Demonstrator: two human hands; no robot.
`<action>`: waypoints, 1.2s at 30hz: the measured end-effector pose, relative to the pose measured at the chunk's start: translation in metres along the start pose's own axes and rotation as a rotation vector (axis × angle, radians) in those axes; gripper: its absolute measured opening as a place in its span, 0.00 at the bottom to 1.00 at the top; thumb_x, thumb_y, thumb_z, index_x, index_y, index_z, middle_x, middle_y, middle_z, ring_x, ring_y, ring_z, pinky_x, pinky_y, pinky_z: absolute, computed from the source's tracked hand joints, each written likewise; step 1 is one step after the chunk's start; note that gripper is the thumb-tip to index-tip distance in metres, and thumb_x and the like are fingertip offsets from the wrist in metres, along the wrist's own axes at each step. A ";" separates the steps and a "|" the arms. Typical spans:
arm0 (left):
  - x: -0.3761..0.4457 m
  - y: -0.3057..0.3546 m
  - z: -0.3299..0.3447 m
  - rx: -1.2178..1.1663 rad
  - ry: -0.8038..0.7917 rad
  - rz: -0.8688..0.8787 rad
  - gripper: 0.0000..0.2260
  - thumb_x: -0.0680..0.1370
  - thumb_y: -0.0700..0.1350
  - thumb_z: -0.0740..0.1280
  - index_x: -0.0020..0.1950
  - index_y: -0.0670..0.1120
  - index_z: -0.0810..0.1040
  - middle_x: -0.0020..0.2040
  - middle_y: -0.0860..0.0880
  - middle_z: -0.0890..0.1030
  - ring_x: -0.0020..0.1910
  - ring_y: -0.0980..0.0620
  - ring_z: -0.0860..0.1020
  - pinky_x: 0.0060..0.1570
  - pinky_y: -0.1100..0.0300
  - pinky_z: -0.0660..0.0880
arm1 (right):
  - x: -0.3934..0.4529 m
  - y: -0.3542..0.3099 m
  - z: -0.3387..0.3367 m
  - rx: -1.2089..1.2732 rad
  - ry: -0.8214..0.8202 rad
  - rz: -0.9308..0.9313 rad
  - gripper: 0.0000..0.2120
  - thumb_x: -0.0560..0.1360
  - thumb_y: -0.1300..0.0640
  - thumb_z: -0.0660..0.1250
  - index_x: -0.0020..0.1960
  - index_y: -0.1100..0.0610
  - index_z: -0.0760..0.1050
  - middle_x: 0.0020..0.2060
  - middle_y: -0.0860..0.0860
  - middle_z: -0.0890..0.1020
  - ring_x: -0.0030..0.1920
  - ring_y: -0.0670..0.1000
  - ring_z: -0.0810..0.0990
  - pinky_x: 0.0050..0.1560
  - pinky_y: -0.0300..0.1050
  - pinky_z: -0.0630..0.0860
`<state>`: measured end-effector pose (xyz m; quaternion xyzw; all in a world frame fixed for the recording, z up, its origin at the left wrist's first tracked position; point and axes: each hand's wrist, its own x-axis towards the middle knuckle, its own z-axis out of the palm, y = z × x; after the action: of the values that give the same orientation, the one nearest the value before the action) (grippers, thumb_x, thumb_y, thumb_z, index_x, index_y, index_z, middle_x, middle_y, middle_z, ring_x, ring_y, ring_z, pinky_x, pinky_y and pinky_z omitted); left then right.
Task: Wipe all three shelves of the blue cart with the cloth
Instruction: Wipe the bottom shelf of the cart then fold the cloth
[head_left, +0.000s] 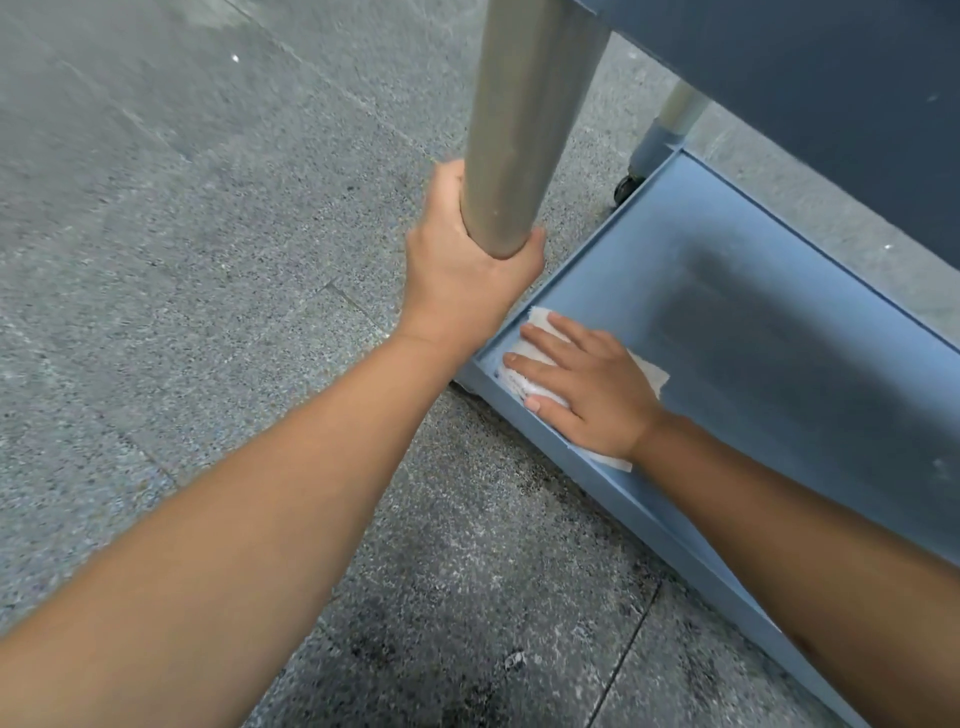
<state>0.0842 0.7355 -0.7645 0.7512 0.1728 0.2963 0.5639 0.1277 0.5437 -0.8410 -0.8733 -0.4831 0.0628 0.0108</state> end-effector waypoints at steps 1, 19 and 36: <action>0.000 0.000 -0.001 -0.005 -0.001 0.001 0.21 0.66 0.53 0.75 0.50 0.61 0.65 0.38 0.71 0.75 0.38 0.66 0.76 0.33 0.74 0.68 | 0.002 0.001 -0.001 -0.019 -0.006 0.001 0.24 0.80 0.38 0.49 0.71 0.43 0.70 0.74 0.50 0.68 0.74 0.60 0.63 0.64 0.58 0.65; -0.110 -0.037 0.036 0.371 -0.113 0.227 0.40 0.77 0.51 0.65 0.78 0.38 0.44 0.78 0.38 0.42 0.78 0.41 0.42 0.76 0.49 0.39 | 0.010 0.025 0.010 -0.006 0.136 0.113 0.26 0.77 0.37 0.50 0.70 0.43 0.71 0.74 0.48 0.67 0.74 0.59 0.64 0.60 0.57 0.69; -0.113 -0.110 0.027 0.700 -0.557 0.867 0.17 0.78 0.55 0.62 0.54 0.41 0.76 0.50 0.42 0.78 0.49 0.40 0.75 0.57 0.46 0.69 | 0.032 0.073 0.014 -0.103 0.268 0.079 0.25 0.76 0.37 0.58 0.69 0.46 0.74 0.72 0.48 0.71 0.71 0.58 0.69 0.61 0.55 0.73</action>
<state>0.0228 0.6816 -0.9026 0.9425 -0.2146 0.2168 0.1365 0.2043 0.5311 -0.8639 -0.8916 -0.4450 -0.0788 0.0281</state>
